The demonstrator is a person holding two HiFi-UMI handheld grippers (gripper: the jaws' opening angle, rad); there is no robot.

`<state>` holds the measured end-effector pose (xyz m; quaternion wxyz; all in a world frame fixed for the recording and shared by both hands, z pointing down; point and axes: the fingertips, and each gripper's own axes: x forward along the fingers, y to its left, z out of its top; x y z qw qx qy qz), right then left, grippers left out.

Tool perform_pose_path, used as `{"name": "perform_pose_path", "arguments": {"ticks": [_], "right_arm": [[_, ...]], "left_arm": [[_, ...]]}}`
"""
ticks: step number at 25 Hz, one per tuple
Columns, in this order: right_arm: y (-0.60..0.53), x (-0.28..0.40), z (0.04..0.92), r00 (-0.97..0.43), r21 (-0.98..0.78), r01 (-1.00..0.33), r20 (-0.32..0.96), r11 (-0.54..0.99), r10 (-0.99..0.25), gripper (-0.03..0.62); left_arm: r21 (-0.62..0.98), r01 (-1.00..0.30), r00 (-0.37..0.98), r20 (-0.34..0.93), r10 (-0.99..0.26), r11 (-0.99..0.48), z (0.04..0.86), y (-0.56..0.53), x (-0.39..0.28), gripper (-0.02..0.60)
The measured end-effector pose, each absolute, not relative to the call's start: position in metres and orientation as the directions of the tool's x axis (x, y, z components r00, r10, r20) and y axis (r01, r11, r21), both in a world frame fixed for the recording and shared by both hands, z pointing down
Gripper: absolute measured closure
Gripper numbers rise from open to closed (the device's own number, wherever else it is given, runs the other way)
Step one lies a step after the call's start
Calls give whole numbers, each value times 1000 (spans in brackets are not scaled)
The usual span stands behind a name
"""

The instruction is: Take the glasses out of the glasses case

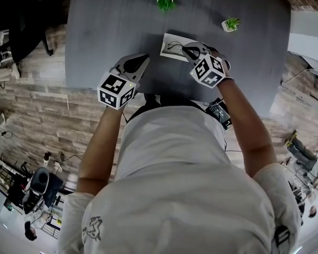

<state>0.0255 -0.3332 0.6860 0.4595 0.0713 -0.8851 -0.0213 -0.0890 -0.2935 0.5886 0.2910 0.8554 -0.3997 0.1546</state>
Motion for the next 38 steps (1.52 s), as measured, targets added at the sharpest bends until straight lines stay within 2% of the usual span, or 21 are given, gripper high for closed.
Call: {"name": "perform_pose_path", "arguments": {"ticks": [19, 38], "right_arm": [[-292, 12, 574, -668, 149, -326, 662, 934, -339, 582], [-204, 5, 444, -723, 200, -554, 366, 808, -586, 582]], "left_arm": [[293, -738, 673, 383, -633, -607, 515, -239, -99, 571], [206, -670, 741, 247, -625, -713, 430, -163, -107, 571]]}}
